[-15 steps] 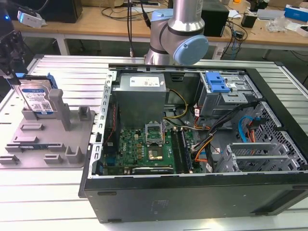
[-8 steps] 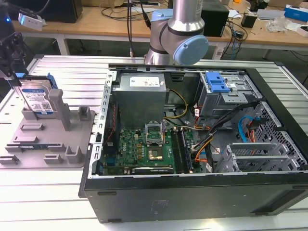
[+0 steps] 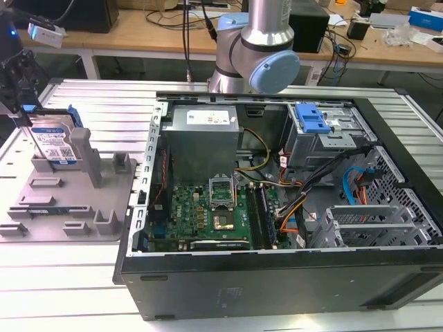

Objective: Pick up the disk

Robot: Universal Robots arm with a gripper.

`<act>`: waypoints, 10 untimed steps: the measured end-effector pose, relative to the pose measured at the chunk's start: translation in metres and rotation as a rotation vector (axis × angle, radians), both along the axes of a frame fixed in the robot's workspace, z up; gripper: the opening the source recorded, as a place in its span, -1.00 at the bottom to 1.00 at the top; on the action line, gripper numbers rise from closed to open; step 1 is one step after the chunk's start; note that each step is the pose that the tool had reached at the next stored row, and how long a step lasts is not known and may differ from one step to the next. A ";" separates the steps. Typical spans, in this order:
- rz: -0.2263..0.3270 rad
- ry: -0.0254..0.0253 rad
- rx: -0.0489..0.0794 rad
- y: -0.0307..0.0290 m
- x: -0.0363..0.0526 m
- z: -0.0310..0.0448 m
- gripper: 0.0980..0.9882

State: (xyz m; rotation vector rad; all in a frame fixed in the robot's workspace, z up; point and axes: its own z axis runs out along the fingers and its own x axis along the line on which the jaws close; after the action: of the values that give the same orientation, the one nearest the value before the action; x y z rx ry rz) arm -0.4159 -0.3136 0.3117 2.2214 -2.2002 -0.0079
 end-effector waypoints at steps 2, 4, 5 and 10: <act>0.000 0.0000 0.000 0.0000 0.0000 -0.0017 0.00; 0.000 0.0000 0.000 0.0000 0.0000 -0.0034 0.00; 0.000 0.0000 0.000 0.0000 0.0000 -0.0046 0.00; 0.000 0.0000 0.000 0.0000 0.0000 -0.0078 -0.04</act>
State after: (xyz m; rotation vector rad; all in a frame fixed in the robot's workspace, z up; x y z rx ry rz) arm -0.4159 -0.3136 0.3039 2.2214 -2.2002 -0.0079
